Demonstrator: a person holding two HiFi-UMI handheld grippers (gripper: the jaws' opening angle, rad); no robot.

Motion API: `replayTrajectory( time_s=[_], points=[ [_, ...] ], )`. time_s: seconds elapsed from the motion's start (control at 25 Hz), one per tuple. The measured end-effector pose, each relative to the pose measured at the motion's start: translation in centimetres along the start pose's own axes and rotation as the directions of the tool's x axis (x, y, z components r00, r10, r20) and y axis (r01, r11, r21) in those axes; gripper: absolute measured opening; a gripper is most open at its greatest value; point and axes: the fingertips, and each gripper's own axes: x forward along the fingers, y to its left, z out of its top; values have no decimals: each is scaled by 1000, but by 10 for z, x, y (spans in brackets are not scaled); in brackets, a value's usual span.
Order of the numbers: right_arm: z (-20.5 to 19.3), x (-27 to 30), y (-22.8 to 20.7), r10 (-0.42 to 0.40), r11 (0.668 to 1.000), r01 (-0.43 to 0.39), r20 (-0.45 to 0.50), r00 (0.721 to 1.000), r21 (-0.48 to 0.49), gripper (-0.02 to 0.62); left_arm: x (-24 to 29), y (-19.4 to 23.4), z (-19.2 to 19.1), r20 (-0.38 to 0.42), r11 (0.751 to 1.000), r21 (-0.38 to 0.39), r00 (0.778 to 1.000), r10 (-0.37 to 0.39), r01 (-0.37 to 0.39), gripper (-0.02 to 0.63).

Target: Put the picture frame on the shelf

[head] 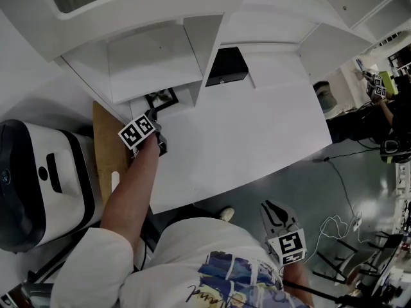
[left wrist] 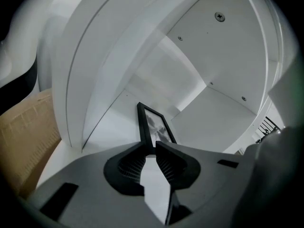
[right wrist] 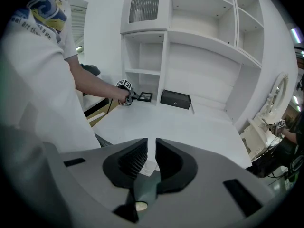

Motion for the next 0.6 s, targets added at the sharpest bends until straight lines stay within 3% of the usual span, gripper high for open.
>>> replayTrajectory(
  time_s=[0.6],
  points=[
    [-26, -23, -16, 41, 999, -38, 62, 997, -35, 67, -52, -21, -16, 49, 998, 53, 999, 12, -15, 74]
  ],
)
